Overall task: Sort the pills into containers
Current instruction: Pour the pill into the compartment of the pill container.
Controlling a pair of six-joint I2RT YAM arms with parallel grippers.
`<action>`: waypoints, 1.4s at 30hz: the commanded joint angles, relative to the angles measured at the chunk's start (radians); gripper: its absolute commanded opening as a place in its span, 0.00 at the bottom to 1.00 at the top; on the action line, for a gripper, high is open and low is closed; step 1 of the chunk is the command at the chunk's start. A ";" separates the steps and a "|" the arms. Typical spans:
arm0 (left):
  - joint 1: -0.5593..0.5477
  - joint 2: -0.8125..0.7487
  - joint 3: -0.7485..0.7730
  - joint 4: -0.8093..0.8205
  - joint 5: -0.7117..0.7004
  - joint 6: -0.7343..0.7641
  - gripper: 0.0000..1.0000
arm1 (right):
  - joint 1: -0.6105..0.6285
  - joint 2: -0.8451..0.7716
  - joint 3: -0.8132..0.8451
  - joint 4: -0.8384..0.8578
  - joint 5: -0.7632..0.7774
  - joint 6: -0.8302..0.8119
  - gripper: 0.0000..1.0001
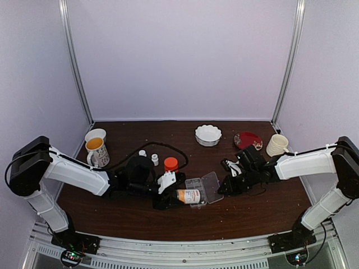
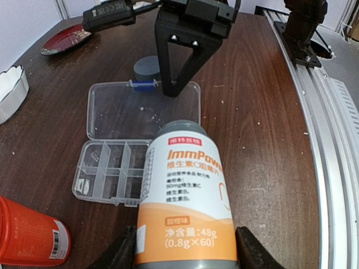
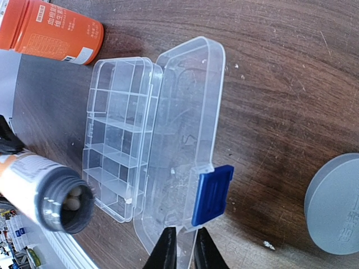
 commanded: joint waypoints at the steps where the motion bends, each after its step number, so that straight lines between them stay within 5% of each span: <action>1: -0.007 0.030 0.024 0.015 0.025 -0.011 0.00 | 0.007 0.009 0.031 -0.010 0.020 -0.015 0.11; 42: -0.035 0.010 0.062 -0.031 -0.013 -0.020 0.00 | 0.014 0.030 0.041 -0.009 0.016 -0.016 0.10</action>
